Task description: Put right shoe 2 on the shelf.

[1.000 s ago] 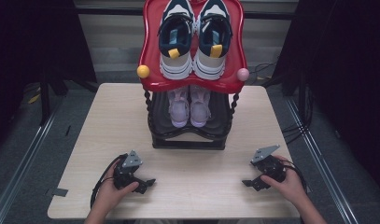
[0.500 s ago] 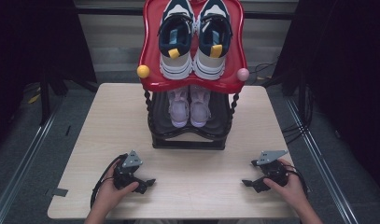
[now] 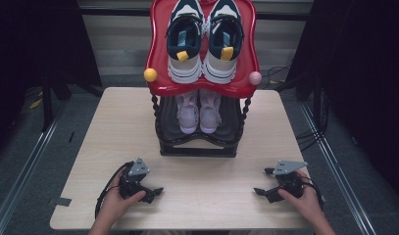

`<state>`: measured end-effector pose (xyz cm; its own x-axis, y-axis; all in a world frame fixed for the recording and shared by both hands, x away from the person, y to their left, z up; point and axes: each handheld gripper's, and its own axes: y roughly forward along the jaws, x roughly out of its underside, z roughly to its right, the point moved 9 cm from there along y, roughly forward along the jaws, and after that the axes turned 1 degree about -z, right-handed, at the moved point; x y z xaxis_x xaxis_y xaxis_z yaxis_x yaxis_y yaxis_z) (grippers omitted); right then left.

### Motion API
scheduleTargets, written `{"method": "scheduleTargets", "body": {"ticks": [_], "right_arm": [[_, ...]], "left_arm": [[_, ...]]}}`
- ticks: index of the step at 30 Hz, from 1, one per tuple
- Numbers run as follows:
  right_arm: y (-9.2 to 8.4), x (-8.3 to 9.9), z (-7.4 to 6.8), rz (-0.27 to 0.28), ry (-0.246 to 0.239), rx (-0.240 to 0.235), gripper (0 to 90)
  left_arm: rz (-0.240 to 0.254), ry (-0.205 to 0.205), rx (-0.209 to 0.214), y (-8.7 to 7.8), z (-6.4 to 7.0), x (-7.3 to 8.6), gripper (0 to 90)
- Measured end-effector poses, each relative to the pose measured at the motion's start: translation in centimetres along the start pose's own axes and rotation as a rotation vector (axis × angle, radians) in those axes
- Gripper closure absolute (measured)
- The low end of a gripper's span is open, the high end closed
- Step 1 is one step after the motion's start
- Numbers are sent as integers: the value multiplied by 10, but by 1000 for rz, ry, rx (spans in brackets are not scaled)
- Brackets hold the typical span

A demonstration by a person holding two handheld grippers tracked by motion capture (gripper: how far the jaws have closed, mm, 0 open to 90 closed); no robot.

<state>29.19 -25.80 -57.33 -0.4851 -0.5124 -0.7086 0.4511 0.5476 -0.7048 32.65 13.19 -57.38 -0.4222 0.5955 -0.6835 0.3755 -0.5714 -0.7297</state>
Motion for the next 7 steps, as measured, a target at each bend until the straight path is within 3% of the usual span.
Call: {"method": "scheduleTargets", "body": {"ticks": [7], "right_arm": [[0,0,0,-1,-2,0,111]], "left_arm": [[1,-1,0,0,0,0,0]]}}
